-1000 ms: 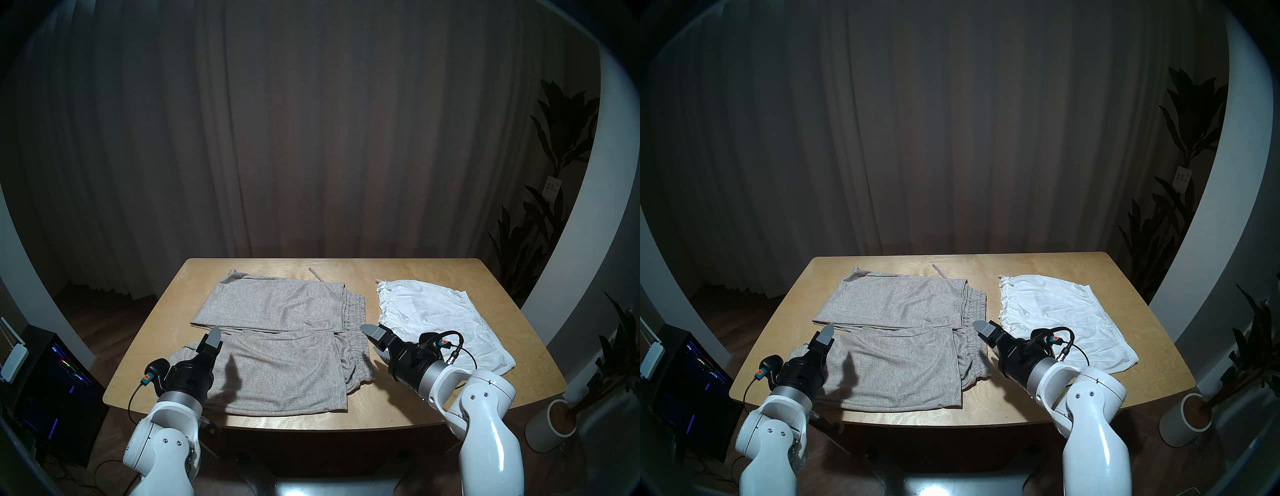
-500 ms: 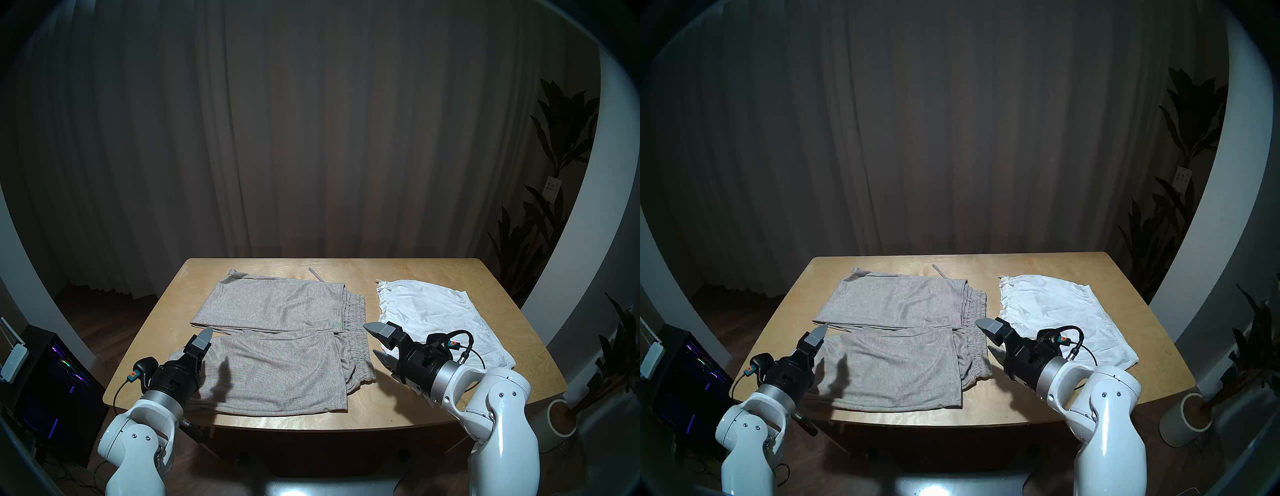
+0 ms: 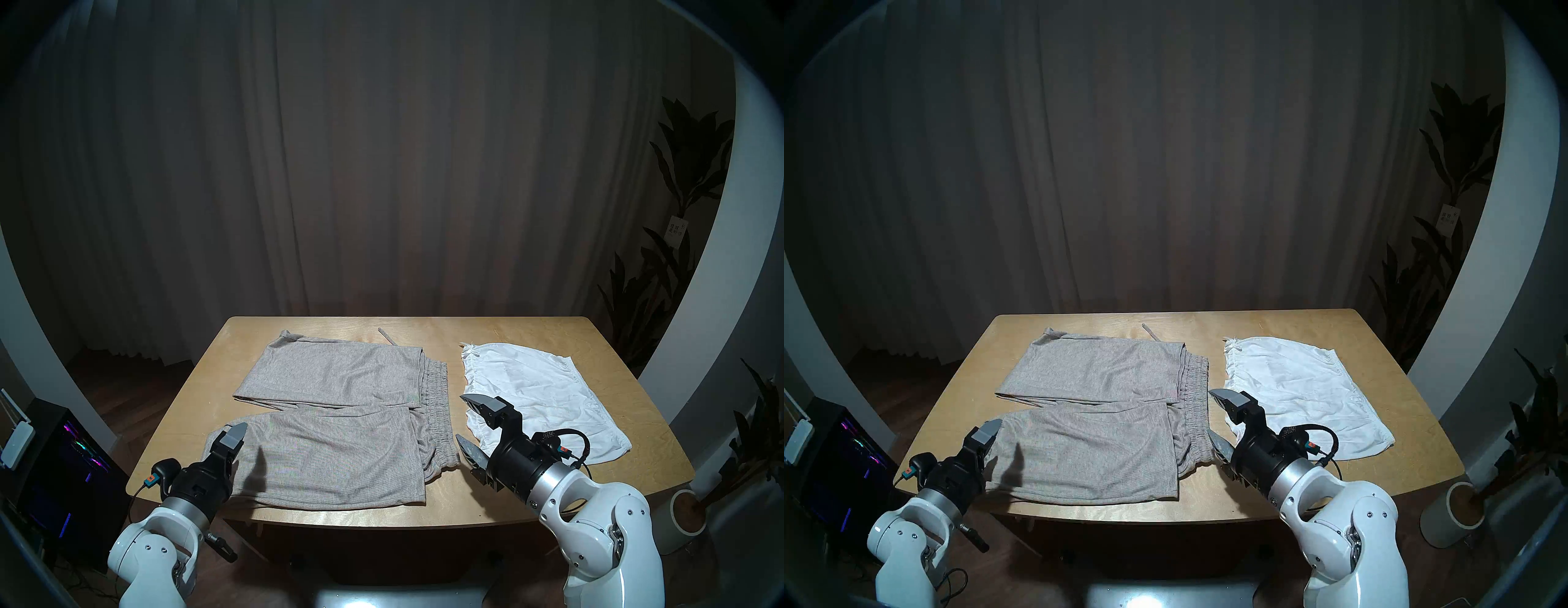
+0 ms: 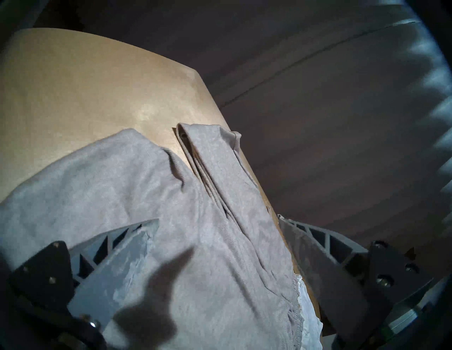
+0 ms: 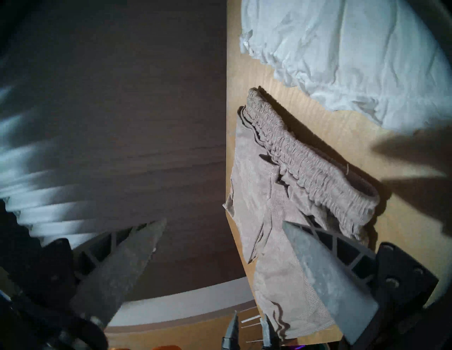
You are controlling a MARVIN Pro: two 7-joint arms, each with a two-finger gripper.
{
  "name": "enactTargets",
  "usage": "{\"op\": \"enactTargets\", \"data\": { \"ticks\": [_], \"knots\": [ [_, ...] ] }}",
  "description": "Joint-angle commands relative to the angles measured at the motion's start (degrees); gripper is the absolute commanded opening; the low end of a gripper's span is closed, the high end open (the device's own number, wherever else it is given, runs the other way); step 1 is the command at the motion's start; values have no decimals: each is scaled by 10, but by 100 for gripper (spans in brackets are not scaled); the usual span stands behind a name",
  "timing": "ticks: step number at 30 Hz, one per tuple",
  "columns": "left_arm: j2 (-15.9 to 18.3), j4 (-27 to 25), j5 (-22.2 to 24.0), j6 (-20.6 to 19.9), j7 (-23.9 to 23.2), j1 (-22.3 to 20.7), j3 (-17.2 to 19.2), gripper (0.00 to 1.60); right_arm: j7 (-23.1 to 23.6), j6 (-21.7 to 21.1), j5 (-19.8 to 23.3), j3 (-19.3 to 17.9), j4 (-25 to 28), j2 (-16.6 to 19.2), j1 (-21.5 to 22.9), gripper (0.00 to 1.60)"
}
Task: Fold pants twice and stack them
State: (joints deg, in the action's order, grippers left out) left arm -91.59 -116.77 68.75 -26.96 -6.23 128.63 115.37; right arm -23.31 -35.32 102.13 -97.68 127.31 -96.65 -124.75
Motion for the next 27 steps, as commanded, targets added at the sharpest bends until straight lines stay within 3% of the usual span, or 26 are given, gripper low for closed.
{"op": "enactTargets", "data": {
  "ticks": [1, 7, 12, 18, 27],
  "knots": [
    [-10, -22, 32, -12, -25, 35, 24, 160, -47, 63, 78, -1, 53, -15, -45, 160],
    [-7, -39, 60, -39, -61, 64, 41, 160, -123, 130, 142, 13, 85, -13, -68, 160],
    [-1, -36, 78, -60, -93, 74, 51, 160, -168, 176, 151, 32, 89, 0, -60, 160],
    [9, -21, 74, -66, -127, 76, 50, 160, -163, 197, 135, 48, 59, 15, -31, 160],
    [-11, -28, 80, -77, -99, 104, 63, 160, -163, 181, 124, 44, 55, 27, -33, 160]
  ]
}}
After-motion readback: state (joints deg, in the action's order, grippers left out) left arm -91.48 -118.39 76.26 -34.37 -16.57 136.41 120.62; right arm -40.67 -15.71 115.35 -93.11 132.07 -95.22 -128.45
